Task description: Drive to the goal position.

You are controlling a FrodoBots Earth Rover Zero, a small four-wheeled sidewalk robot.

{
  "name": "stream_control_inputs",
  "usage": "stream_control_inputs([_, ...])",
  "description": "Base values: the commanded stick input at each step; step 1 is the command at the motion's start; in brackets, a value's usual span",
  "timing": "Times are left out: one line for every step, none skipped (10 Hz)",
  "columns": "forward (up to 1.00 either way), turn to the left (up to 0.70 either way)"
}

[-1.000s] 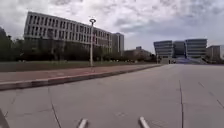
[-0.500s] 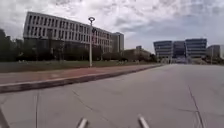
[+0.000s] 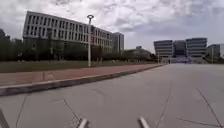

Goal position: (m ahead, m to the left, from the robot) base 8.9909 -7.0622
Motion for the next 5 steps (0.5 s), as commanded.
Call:
stream_control_inputs([0.70,0.00])
stream_control_inputs([0.70,0.00])
stream_control_inputs([0.70,0.00])
stream_control_inputs([0.70,0.00])
stream_control_inputs([0.70,0.00])
